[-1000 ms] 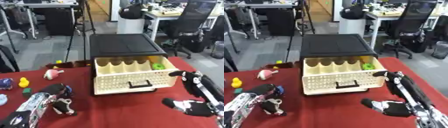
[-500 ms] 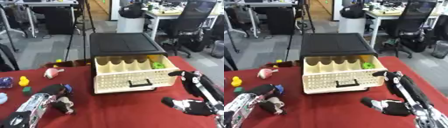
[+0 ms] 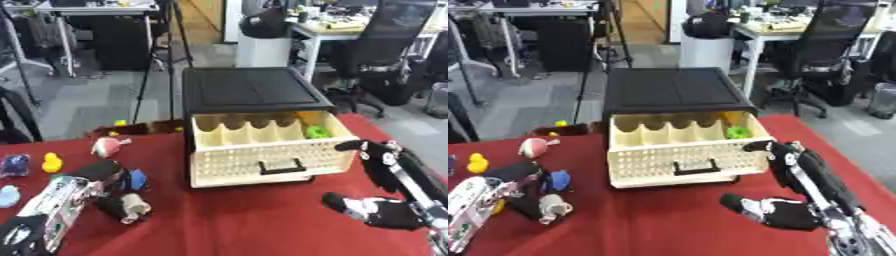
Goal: Pick up objects from table and place into drawer.
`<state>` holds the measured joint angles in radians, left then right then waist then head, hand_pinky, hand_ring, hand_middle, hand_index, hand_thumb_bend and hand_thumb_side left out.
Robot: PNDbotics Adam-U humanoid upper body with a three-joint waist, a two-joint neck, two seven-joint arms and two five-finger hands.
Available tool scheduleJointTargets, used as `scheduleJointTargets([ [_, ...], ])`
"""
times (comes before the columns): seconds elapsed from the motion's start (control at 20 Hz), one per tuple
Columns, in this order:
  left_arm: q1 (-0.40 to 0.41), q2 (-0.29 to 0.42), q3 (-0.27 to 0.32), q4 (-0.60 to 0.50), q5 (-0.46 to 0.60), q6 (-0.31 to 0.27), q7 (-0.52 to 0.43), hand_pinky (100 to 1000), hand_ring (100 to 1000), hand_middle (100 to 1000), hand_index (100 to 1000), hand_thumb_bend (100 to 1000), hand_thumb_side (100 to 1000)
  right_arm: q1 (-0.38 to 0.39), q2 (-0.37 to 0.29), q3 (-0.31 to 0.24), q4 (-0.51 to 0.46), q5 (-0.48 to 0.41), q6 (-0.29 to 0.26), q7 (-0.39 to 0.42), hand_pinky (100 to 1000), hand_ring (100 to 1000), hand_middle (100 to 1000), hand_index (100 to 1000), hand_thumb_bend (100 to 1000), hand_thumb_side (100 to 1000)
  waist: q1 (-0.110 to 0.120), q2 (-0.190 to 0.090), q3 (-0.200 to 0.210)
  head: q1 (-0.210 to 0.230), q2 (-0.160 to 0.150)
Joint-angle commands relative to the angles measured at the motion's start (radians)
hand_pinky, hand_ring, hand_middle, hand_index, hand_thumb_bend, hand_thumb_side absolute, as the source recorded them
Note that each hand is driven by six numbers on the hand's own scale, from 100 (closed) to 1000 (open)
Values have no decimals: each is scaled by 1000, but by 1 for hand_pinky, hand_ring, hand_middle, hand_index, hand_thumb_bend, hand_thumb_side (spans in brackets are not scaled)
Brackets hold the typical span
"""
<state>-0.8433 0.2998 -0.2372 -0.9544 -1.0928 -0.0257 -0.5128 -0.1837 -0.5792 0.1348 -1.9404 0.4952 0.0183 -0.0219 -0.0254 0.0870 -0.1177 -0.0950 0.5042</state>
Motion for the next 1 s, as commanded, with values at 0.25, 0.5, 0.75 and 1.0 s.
scheduleJointTargets([
  [0.25, -11, 2, 12, 26, -1, 16, 30, 315, 377, 439, 617, 654, 431, -6, -17, -12, -6, -5, -1, 4, 100, 100, 165, 777, 802, 802, -2, -11, -4, -3, 6],
  [0.5, -7, -15, 16, 49, 2, 29, 81, 272, 344, 403, 578, 565, 373, -6, -14, -11, -5, -5, -2, 6, 100, 100, 165, 777, 802, 801, -3, -10, -7, -2, 5],
  [0.75, -6, -22, 17, 56, 15, 47, 130, 187, 271, 305, 484, 443, 304, -6, -12, -11, -4, -6, -2, 6, 100, 100, 165, 777, 801, 801, -4, -10, -8, -1, 5],
  [1.0, -4, -22, 19, 57, 31, 56, 151, 104, 197, 198, 385, 368, 286, -6, -12, -12, -3, -6, -2, 5, 100, 100, 165, 777, 801, 801, -5, -10, -9, 0, 5],
])
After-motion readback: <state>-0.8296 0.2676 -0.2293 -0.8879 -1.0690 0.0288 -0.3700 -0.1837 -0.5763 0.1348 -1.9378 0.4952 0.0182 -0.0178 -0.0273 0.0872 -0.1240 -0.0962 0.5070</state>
